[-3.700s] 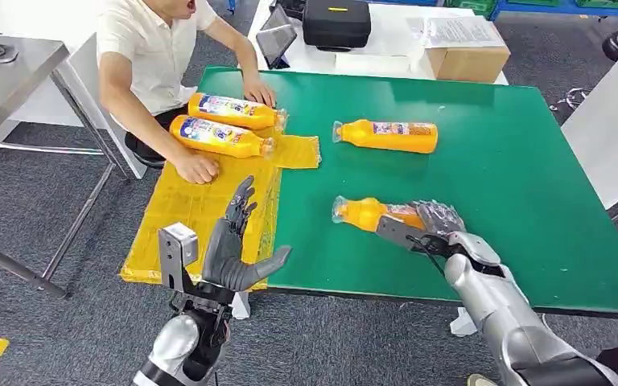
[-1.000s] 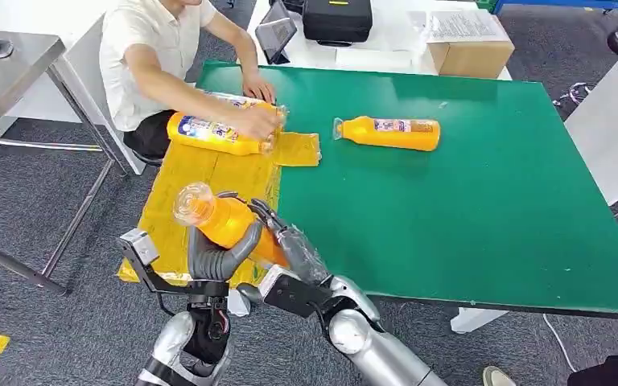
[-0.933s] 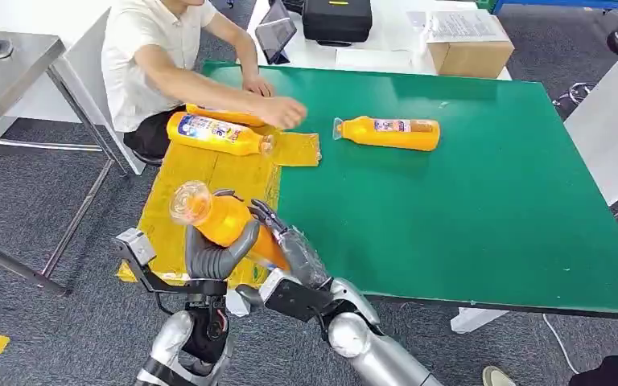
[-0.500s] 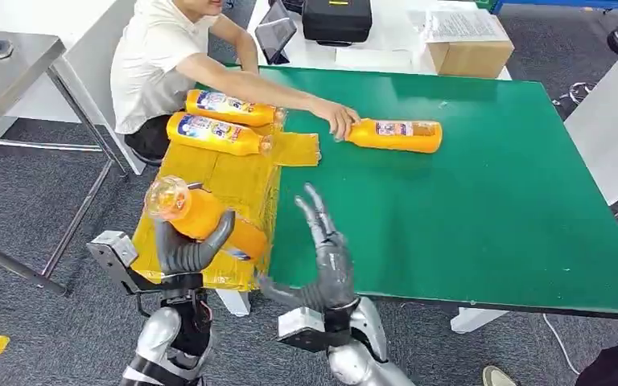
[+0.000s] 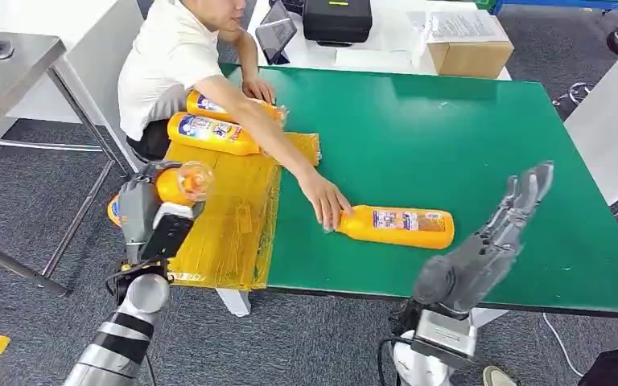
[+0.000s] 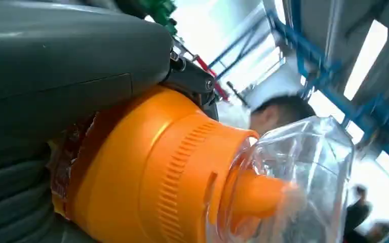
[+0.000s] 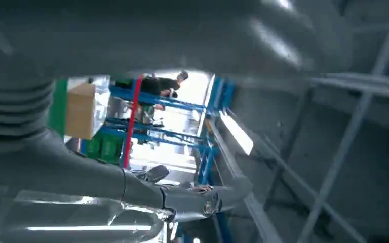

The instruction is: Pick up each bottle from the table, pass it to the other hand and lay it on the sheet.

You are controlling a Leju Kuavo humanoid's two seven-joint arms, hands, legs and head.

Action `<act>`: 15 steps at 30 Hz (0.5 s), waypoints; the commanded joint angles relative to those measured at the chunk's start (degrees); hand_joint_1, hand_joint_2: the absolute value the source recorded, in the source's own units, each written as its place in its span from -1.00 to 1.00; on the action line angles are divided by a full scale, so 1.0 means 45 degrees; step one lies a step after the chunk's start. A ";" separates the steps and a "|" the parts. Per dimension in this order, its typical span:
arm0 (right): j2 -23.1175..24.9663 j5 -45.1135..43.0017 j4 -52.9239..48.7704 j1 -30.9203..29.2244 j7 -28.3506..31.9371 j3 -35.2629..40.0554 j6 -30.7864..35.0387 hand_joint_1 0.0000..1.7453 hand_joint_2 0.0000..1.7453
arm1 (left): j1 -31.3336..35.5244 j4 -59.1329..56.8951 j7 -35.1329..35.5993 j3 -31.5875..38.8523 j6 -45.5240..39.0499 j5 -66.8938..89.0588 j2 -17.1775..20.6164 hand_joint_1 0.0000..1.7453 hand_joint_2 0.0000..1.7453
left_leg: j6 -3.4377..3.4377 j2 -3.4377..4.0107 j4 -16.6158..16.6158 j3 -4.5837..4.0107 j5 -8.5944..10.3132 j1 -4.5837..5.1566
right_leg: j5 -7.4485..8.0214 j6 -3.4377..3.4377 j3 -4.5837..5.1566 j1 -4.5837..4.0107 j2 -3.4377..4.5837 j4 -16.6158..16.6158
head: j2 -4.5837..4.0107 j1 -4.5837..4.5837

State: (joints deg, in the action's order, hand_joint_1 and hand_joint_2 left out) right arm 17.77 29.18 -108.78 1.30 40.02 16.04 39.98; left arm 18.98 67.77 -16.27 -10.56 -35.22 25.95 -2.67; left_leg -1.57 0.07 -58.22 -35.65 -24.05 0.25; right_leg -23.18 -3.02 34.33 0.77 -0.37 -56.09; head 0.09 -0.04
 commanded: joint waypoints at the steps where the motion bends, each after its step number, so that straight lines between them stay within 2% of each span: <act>1: 0.0002 -0.0252 -0.1140 0.0181 -0.0004 -0.0174 0.0005 -1.00 -1.00 | 0.1284 -0.2367 0.0447 -0.0478 0.0303 0.0615 0.0813 1.00 1.00 | 0.0019 0.0010 0.0003 0.0025 -0.0013 -0.0008 | -0.0012 0.0019 -0.0016 -0.0007 0.0012 -0.0002 | 0.0000 0.0014; 2: 0.0002 -0.0252 -0.1140 0.0181 -0.0004 -0.0174 0.0005 -1.00 -1.00 | 0.1284 -0.2367 0.0447 -0.0478 0.0303 0.0615 0.0813 1.00 1.00 | 0.0029 0.0012 0.0000 0.0056 -0.0032 -0.0016 | -0.0029 0.0030 -0.0044 -0.0015 0.0016 -0.0006 | 0.0000 0.0014; 4: -0.0161 -0.0477 -0.0839 0.0103 -0.0004 0.0093 0.0005 -1.00 -1.00 | 0.1705 -0.2924 0.1259 -0.1298 0.1981 0.1606 0.0793 1.00 1.00 | 0.0029 -0.0009 0.0006 0.0054 -0.0024 -0.0014 | -0.0028 0.0028 -0.0045 -0.0012 -0.0005 0.0000 | 0.0000 0.0014; 5: -0.0477 -0.0885 -0.0793 0.0103 -0.0004 0.0070 0.0005 -1.00 -1.00 | 0.1898 -0.3280 0.1367 -0.1372 0.2521 0.1929 0.0707 1.00 1.00 | 0.0020 -0.0028 0.0010 0.0030 -0.0006 -0.0009 | -0.0018 0.0019 -0.0029 -0.0008 -0.0027 0.0005 | 0.0000 0.0009; 8: -0.0448 -0.1639 -0.0099 0.0038 -0.0004 0.0507 0.0005 -1.00 -1.00 | 0.2768 -0.5116 0.1555 -0.2329 0.4437 0.2719 0.0171 1.00 1.00 | 0.0025 -0.0044 0.0012 0.0051 -0.0010 -0.0014 | -0.0025 0.0025 -0.0050 -0.0013 -0.0036 0.0011 | 0.0000 0.0014; 15: -0.0448 -0.1639 -0.0099 0.0038 -0.0004 0.0507 0.0005 -1.00 -1.00 | 0.2768 -0.5116 0.1555 -0.2329 0.4437 0.2719 0.0171 1.00 1.00 | 0.0019 -0.0010 0.0011 0.0026 -0.0009 -0.0008 | -0.0006 0.0016 -0.0023 -0.0008 -0.0008 0.0013 | 0.0000 0.0014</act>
State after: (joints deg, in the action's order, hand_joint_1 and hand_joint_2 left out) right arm 17.90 22.23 -112.43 2.33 40.02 17.44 39.87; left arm 26.52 53.22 -9.64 -17.66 -15.85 38.05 -1.31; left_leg -1.56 0.10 -58.23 -35.68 -24.06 0.27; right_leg -23.16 -3.03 34.40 0.79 -0.35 -56.09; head 0.09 0.02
